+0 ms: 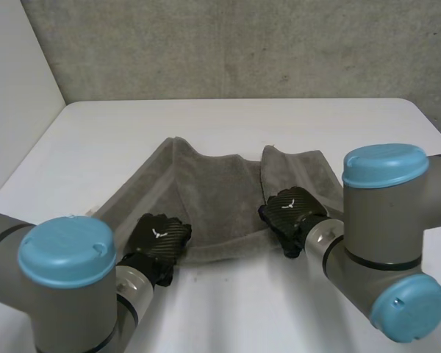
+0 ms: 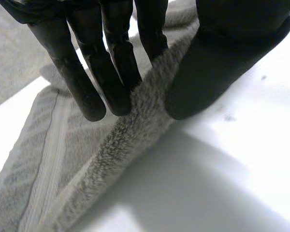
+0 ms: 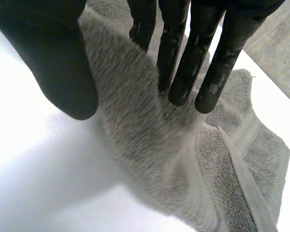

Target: Fold the towel.

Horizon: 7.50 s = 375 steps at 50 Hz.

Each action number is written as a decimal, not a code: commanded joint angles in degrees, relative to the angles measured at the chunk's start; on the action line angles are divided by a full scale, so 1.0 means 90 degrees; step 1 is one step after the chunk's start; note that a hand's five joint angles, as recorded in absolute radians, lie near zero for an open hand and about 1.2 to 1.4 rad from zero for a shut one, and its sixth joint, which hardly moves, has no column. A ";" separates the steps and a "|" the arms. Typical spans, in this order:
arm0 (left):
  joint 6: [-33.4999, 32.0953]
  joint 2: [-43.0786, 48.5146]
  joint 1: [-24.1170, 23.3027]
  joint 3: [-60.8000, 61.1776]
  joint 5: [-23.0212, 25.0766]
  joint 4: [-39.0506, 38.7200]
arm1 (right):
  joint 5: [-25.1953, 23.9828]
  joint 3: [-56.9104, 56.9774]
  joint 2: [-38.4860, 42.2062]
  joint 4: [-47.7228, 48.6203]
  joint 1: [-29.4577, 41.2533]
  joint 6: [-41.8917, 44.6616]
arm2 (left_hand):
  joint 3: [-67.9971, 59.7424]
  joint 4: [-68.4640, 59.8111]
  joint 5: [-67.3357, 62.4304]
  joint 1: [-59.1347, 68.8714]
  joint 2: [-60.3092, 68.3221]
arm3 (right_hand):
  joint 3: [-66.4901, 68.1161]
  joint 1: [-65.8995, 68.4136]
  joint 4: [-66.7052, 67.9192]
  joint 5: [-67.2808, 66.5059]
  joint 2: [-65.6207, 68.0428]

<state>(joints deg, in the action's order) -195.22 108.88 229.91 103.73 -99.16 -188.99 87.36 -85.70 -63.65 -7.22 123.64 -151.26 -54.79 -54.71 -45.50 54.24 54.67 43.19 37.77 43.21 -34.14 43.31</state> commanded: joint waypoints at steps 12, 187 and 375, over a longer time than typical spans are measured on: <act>-0.0203 -0.0720 0.0772 -0.0198 0.0149 0.0315 | -0.0048 -0.0585 -0.0651 -0.0028 -0.0690 0.0069 | 0.1607 0.1599 0.1686 -0.1546 -0.1594 | -0.3687 -0.3086 -0.3690 0.3793 -0.3701; -0.1130 -0.0464 0.2726 0.1032 0.1760 -0.0294 | -0.0634 -0.0292 0.0002 0.0441 -0.1384 0.0449 | -0.2801 -0.2810 -0.2722 0.2862 0.2814 | 0.4090 0.4692 0.4088 -0.3985 0.4077; 0.0109 -0.0135 0.2579 -0.0608 0.1584 -0.0749 | -0.1464 -0.1239 0.0177 0.1672 -0.4030 -0.0517 | 0.4977 0.4968 0.5055 -0.4916 -0.4964 | -0.0354 0.0248 -0.0357 0.0460 -0.0368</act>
<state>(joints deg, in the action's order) -194.24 107.63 253.14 98.23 -84.99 -195.73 75.10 -97.26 -64.41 7.06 87.09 -156.63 -9.72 -9.67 -1.79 10.33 9.48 33.05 29.48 33.29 -23.26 33.99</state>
